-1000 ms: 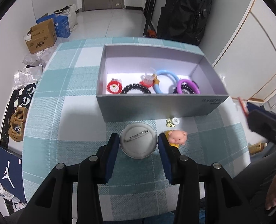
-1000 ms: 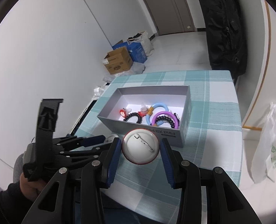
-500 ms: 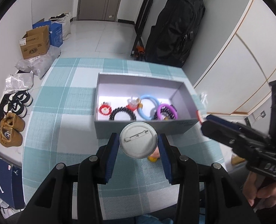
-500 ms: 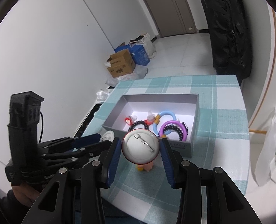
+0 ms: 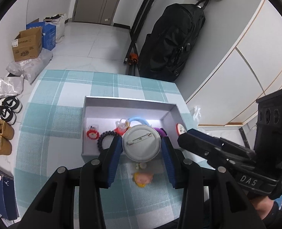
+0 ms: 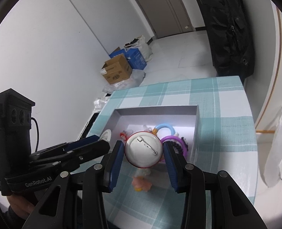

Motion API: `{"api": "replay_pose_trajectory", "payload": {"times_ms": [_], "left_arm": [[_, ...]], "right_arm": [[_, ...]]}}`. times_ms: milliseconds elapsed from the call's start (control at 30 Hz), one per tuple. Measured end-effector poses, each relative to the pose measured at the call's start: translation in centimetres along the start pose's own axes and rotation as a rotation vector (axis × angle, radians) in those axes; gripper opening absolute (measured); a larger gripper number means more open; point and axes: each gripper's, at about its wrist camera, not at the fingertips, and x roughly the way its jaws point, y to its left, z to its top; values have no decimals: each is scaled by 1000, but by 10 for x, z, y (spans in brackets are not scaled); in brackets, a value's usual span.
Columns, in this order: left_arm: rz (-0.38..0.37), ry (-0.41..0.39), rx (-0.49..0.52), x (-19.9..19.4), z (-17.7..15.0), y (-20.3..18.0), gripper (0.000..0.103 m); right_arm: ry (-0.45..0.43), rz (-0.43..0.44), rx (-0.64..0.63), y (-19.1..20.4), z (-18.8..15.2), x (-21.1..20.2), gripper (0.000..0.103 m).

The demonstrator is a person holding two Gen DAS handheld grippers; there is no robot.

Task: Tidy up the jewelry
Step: 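Carry both white badges into the grey box and open both grippers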

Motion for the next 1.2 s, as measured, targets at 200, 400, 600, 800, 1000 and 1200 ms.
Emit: {"api": "replay_pose_trajectory", "payload": {"times_ms": [200, 400, 600, 800, 1000, 1200], "left_arm": [[-5, -2, -41, 7, 10, 6, 37], [-4, 4, -92, 16, 18, 18, 37], [-17, 17, -106, 24, 22, 17, 37], [-22, 38, -106, 31, 23, 14, 37], [-27, 55, -112, 36, 24, 13, 37], [-29, 70, -117, 42, 26, 13, 37]], "right_arm": [[-10, -7, 15, -6, 8, 5, 41], [-3, 0, 28, -8, 14, 11, 42], [5, 7, 36, -9, 18, 17, 42], [11, -2, 52, -12, 20, 20, 42], [19, -15, 68, -16, 19, 22, 42], [19, -31, 72, -19, 18, 23, 42]]}}
